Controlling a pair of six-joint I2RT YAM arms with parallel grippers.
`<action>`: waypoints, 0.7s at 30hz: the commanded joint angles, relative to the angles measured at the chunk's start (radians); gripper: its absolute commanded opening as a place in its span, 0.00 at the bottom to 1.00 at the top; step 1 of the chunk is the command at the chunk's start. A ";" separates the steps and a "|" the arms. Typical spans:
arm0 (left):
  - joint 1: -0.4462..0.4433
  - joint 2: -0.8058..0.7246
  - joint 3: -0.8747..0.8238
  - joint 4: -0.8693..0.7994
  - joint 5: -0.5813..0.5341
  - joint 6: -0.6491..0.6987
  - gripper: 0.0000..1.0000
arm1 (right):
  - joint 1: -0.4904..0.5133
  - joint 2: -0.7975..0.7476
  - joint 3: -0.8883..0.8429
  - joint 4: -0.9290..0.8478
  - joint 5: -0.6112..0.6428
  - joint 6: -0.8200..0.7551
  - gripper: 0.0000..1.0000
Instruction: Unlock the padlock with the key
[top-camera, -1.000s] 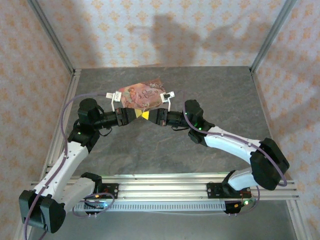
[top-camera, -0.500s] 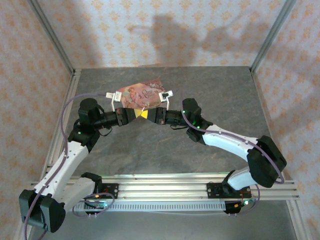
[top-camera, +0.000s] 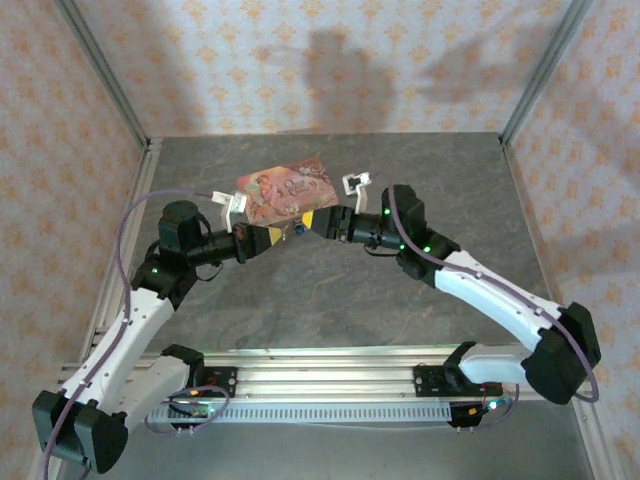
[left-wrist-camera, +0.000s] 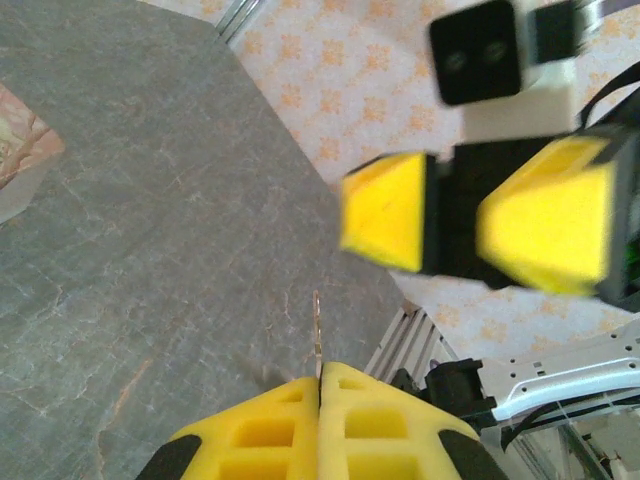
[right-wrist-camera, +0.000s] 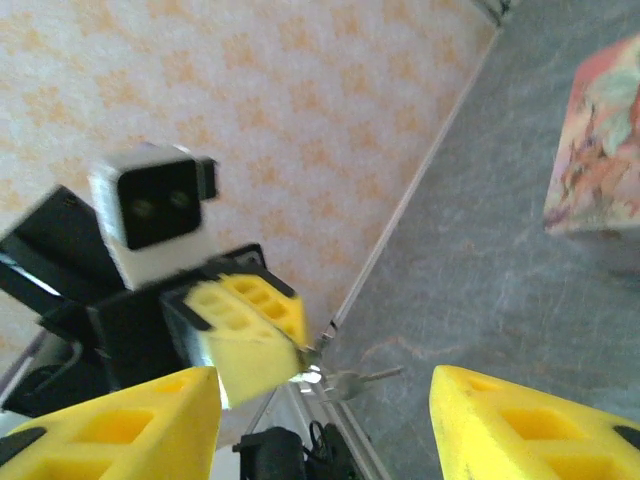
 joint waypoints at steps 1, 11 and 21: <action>-0.004 -0.009 0.035 0.060 0.037 0.002 0.00 | 0.002 -0.008 0.068 -0.070 -0.047 -0.045 0.58; -0.004 -0.009 0.028 0.221 0.077 -0.151 0.00 | 0.062 0.100 0.082 0.113 -0.129 0.030 0.51; -0.005 -0.009 0.025 0.221 0.105 -0.165 0.00 | 0.077 0.124 0.073 0.189 -0.139 0.053 0.35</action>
